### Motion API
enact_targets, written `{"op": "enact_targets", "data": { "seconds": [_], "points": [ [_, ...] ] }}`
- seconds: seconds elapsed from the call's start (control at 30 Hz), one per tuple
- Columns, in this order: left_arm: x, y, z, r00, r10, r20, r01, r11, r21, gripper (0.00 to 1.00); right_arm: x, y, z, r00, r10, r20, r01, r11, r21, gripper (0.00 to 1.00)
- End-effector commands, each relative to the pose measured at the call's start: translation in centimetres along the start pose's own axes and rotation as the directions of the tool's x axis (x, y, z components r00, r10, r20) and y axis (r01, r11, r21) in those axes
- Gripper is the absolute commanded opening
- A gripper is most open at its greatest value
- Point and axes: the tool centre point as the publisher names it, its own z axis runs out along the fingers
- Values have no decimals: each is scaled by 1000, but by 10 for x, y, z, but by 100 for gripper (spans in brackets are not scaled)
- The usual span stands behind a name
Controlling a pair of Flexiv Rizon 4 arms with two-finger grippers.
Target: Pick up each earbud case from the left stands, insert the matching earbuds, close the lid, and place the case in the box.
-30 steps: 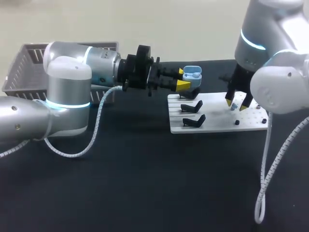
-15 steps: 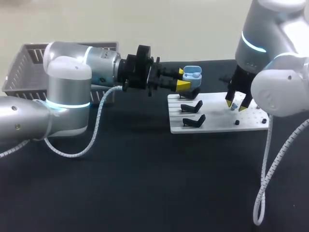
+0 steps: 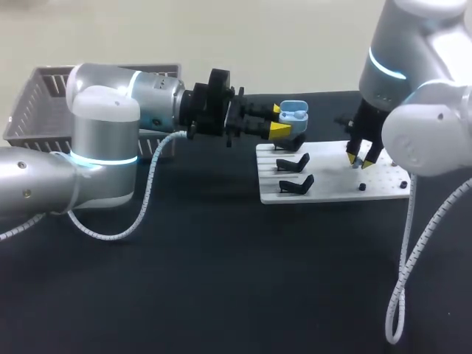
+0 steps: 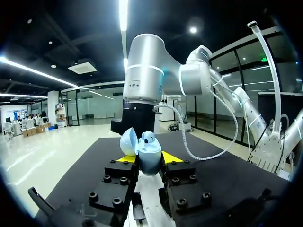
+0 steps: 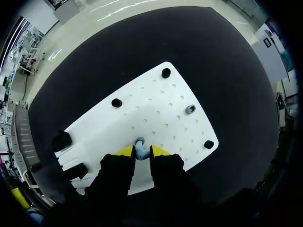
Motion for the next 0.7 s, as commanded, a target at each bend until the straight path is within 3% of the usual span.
{"op": "enact_targets", "data": {
  "seconds": [0.03,0.4,0.7],
  "points": [
    [0,0,0,1000,1,0,-1,1000,-2,0,-1,-5,-6,1000,7,-8,-7,1000,-25,0],
    [0,0,0,1000,1,0,-1,1000,-2,0,1,-15,-46,999,34,10,-33,994,-102,0],
    [0,0,0,1000,1,0,-1,1000,-2,0,9,-14,-119,997,-55,49,63,977,-202,0]
  ]
}}
